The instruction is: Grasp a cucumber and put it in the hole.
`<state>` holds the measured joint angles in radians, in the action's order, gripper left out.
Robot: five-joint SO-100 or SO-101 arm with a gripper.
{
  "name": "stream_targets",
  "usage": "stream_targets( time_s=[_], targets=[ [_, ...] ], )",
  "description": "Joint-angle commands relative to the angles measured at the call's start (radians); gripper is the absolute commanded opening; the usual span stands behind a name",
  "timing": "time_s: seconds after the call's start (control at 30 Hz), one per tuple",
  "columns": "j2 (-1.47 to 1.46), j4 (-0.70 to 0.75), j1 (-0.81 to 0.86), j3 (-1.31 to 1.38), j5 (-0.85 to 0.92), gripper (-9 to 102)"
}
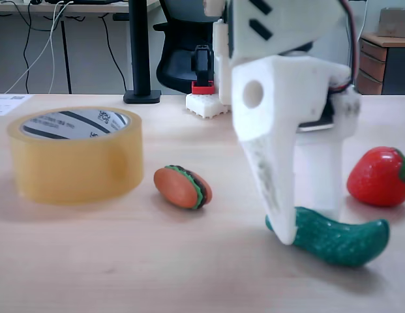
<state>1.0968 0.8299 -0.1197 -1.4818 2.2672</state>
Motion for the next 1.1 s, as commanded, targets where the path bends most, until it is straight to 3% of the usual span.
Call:
stream_targets(
  time_s=[0.0, 1.07],
  targets=[
    [-0.041, 0.064, 0.02, -0.011, 0.008, 16],
    [0.052, 0.086, -0.028, 0.017, 0.003, 8]
  ],
)
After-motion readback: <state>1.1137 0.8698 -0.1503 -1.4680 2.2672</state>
